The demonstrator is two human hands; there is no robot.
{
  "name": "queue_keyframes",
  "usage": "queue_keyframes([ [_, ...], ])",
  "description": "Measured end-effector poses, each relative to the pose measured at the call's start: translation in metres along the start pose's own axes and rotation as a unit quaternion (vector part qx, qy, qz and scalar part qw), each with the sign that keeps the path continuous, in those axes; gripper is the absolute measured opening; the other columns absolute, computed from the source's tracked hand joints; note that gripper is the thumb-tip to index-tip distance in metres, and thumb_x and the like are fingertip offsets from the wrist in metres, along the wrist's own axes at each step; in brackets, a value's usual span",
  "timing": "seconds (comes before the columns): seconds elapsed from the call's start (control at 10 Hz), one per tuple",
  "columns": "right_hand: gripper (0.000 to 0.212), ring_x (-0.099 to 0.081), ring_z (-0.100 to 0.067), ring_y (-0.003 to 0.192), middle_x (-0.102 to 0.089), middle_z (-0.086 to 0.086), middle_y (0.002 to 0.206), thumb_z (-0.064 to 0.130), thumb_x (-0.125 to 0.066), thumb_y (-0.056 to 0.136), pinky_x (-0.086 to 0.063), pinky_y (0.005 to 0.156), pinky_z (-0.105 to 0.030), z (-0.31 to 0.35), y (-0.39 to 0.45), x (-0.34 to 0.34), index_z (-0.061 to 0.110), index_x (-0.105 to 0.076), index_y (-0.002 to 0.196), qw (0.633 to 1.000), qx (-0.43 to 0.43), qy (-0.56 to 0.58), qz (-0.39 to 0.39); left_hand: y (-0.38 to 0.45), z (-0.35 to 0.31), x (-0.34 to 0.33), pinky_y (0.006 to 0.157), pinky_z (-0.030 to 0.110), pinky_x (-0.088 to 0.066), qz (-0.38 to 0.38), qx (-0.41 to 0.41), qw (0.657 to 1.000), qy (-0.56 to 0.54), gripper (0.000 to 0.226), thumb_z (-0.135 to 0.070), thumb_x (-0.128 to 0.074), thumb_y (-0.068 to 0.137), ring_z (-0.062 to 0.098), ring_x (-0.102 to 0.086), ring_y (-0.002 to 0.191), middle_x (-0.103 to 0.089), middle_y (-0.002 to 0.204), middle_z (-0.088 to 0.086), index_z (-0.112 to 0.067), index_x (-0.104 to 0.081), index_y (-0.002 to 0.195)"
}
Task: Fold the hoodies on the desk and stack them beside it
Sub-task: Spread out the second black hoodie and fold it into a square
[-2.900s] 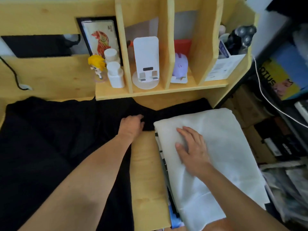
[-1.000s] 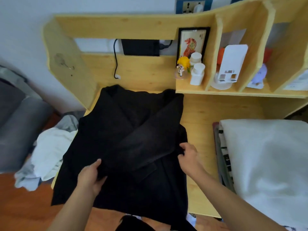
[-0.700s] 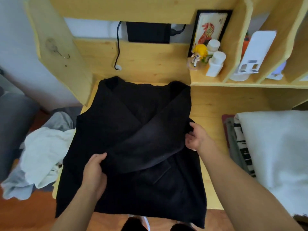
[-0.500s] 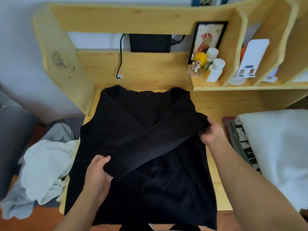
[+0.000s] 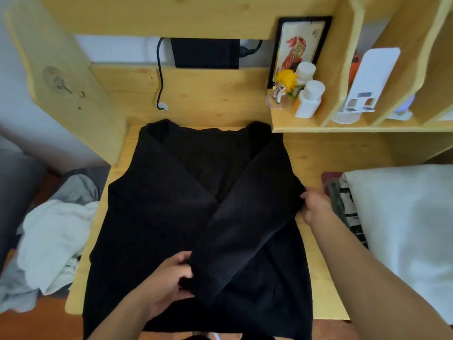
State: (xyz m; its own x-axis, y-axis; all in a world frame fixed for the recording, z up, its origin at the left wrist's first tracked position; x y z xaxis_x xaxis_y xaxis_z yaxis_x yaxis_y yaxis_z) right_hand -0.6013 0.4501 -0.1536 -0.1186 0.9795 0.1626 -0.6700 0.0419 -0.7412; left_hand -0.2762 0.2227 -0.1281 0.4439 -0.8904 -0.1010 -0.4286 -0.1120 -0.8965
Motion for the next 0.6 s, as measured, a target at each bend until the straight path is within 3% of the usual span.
queue_keyframes([
  [0.1,0.037,-0.048,-0.035,0.124,-0.05,-0.018,0.136,0.015,-0.06,0.093,-0.043,0.105,-0.043,0.044,0.001,0.0,0.009,-0.059,0.13,0.862,0.285,-0.367,-0.203,0.009,-0.003,-0.003,0.089,0.042,-0.058,-0.07,-0.007,0.996,0.049,0.021,-0.033,-0.061,0.099,0.019,-0.07,0.109,-0.075,0.115,-0.002,-0.025,-0.07,0.117],
  [0.2,0.052,-0.029,-0.036,0.145,-0.032,-0.014,0.158,0.033,-0.052,0.101,-0.028,0.119,-0.048,0.046,-0.001,-0.069,0.016,-0.044,0.149,0.673,0.503,-0.542,-0.028,0.01,-0.012,-0.009,0.079,0.032,-0.055,-0.131,-0.077,0.984,0.093,0.014,-0.03,-0.063,0.101,0.015,-0.075,0.095,-0.078,0.103,-0.002,-0.022,-0.074,0.104],
  [0.3,0.061,0.001,-0.028,0.156,-0.001,0.001,0.17,0.051,-0.018,0.106,-0.006,0.126,-0.049,0.022,0.037,-0.086,0.028,-0.009,0.162,0.559,0.442,-0.699,0.063,0.004,-0.019,-0.016,0.082,0.033,-0.056,-0.162,-0.146,0.974,0.064,0.012,-0.022,-0.063,0.1,0.015,-0.075,0.093,-0.078,0.099,-0.001,-0.017,-0.074,0.1],
  [0.4,0.059,0.012,-0.027,0.155,0.011,0.002,0.169,0.048,-0.009,0.106,0.001,0.125,-0.053,0.025,0.058,-0.071,0.031,0.0,0.162,0.605,0.351,-0.714,0.021,0.005,-0.019,-0.013,0.081,0.038,-0.058,-0.209,-0.165,0.959,0.097,0.01,-0.023,-0.065,0.099,0.015,-0.073,0.087,-0.077,0.093,-0.001,-0.018,-0.072,0.094],
  [0.5,0.058,-0.001,-0.038,0.154,-0.004,-0.011,0.169,0.042,-0.021,0.107,-0.005,0.124,-0.057,0.028,0.015,-0.08,0.024,-0.016,0.161,0.658,0.404,-0.635,-0.026,0.003,-0.025,-0.005,0.082,0.035,-0.057,-0.281,-0.192,0.932,0.125,0.013,-0.032,-0.064,0.099,0.01,-0.07,0.086,-0.075,0.089,-0.008,-0.025,-0.071,0.092],
  [0.6,0.061,-0.009,-0.037,0.154,-0.014,-0.015,0.167,0.045,-0.03,0.104,-0.012,0.124,-0.055,-0.008,-0.059,-0.094,0.022,-0.022,0.159,0.611,0.544,-0.574,0.002,0.005,-0.031,0.008,0.085,0.033,-0.054,-0.315,-0.213,0.921,0.083,0.01,-0.032,-0.062,0.1,0.012,-0.068,0.094,-0.073,0.093,-0.006,-0.027,-0.068,0.095],
])
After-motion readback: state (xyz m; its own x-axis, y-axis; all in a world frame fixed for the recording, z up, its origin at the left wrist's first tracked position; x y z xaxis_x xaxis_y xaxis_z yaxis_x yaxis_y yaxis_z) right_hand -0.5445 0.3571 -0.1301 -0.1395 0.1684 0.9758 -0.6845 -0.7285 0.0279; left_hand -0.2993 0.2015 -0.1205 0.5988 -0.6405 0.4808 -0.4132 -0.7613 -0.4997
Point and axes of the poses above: each hand's wrist, its own y-axis towards the middle knuckle, its own x-axis out of the back of the hand, z = x × y, the point moved 6 cm from there along y, towards the middle knuckle
